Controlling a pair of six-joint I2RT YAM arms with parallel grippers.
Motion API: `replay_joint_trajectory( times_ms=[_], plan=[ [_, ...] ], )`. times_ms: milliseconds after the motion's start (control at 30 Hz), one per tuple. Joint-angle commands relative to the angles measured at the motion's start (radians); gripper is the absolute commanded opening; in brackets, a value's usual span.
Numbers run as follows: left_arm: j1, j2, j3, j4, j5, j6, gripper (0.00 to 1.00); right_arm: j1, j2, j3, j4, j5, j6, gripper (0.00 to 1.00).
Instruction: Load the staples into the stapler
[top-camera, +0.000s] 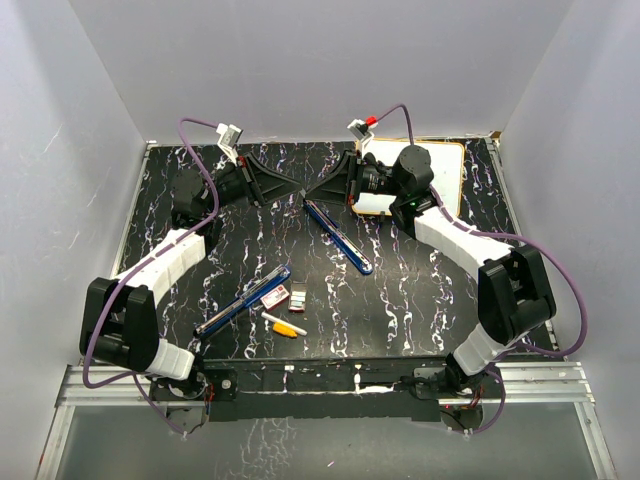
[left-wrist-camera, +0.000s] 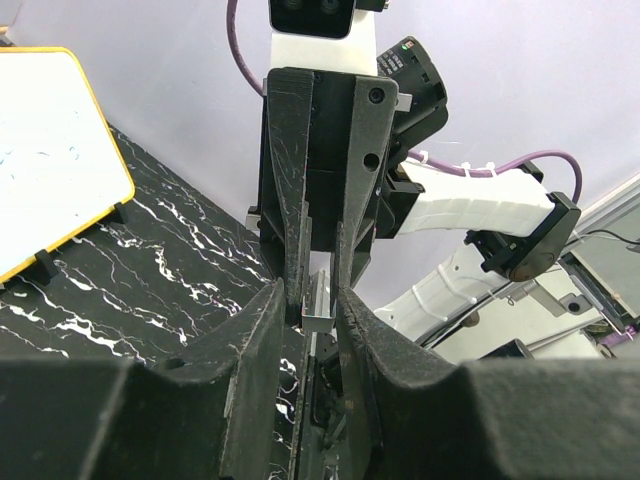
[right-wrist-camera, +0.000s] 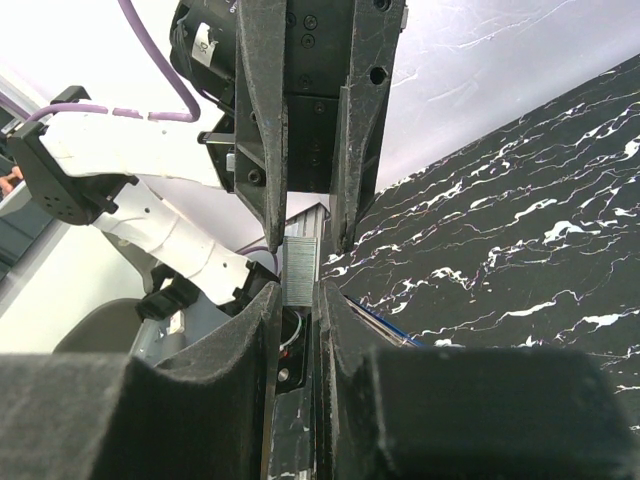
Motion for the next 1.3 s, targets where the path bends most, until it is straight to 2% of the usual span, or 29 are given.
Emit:
replay_joint_trajectory(
  times_ms=[0, 833, 1167, 1267],
  plan=[
    [-0.003, -0.031, 0.018, 0.024, -0.003, 0.015, 0.26, 0.006, -0.013, 0.002, 0.06, 0.016, 0.002, 0.16],
    [-0.003, -0.028, 0.04, -0.016, 0.0, 0.056, 0.13, 0.012, -0.008, -0.002, 0.057, 0.026, 0.0, 0.19],
    [-0.003, -0.03, 0.062, -0.103, 0.015, 0.127, 0.05, 0.012, -0.016, -0.004, 0.019, 0.026, -0.018, 0.4],
    [-0.003, -0.037, 0.068, -0.149, 0.02, 0.175, 0.04, 0.011, -0.024, 0.002, -0.025, 0.026, -0.072, 0.45]
  ],
)
